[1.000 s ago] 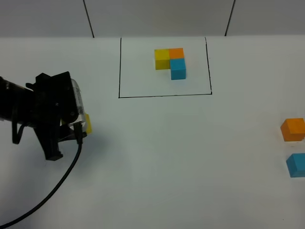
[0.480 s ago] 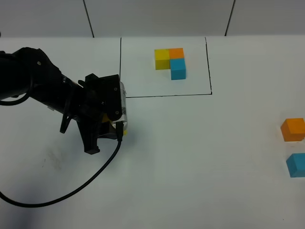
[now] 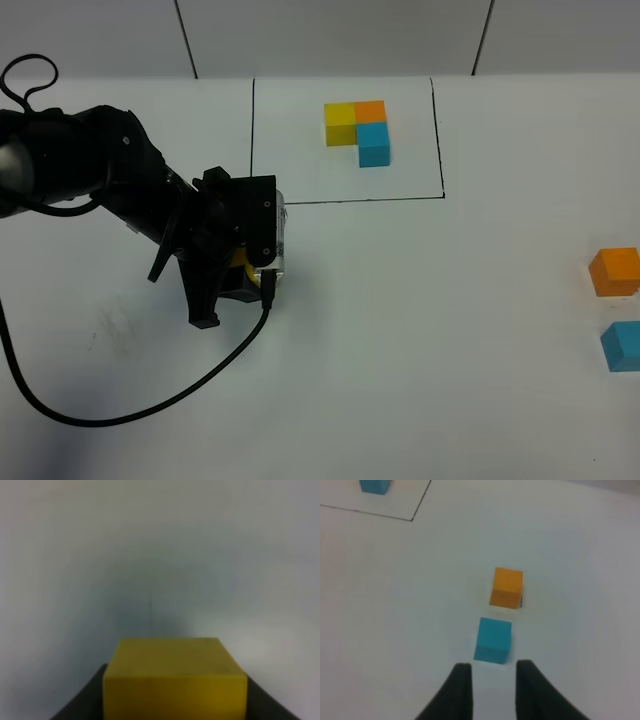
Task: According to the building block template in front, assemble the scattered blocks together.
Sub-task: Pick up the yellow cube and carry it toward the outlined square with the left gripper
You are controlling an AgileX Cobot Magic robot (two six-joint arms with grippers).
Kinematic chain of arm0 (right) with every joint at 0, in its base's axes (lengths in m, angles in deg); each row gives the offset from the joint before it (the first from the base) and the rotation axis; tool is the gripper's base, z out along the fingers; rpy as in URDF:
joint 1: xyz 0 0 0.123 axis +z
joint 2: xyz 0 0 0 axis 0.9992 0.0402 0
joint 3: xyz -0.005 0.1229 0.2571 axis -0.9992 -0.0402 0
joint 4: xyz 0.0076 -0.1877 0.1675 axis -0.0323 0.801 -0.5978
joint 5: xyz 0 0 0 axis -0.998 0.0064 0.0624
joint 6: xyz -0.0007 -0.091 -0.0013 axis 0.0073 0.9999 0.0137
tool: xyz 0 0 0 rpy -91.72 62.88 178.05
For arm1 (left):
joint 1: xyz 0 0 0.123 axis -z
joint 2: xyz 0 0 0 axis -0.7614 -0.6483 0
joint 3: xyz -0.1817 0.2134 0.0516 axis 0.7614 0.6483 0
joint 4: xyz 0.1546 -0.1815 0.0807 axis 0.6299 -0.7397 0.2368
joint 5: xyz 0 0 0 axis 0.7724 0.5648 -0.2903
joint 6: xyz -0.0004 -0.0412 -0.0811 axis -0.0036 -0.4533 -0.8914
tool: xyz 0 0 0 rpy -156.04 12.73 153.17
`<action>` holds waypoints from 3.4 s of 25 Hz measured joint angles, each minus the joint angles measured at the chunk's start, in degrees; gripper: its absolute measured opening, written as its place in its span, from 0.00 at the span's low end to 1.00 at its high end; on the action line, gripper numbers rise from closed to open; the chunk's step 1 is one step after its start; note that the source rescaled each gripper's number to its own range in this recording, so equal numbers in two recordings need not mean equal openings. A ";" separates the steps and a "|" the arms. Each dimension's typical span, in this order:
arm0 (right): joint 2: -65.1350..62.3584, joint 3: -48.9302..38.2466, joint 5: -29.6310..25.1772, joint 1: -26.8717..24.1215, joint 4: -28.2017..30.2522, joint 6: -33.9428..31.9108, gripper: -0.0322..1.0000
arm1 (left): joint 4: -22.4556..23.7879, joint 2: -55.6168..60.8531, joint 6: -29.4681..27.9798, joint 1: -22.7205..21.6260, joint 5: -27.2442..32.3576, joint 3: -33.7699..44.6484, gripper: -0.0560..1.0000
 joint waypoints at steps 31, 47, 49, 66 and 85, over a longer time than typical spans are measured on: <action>0.00 0.00 0.00 0.00 0.00 0.00 0.27 | 20.19 -3.59 -18.15 6.86 8.47 -11.08 0.58; 0.00 0.00 0.00 0.00 0.00 0.00 0.27 | 20.20 -10.22 -19.65 9.55 9.44 -14.72 0.58; 0.00 0.00 0.00 0.00 0.00 0.00 0.27 | 20.20 -10.78 -19.85 9.55 9.44 -14.72 0.58; 0.00 0.00 0.00 0.00 0.00 0.00 0.27 | 19.08 -12.10 -21.38 9.55 8.27 -14.72 0.58; 0.00 0.00 0.00 0.00 0.00 0.00 0.27 | 18.90 -15.41 -21.81 9.55 7.98 -14.79 0.58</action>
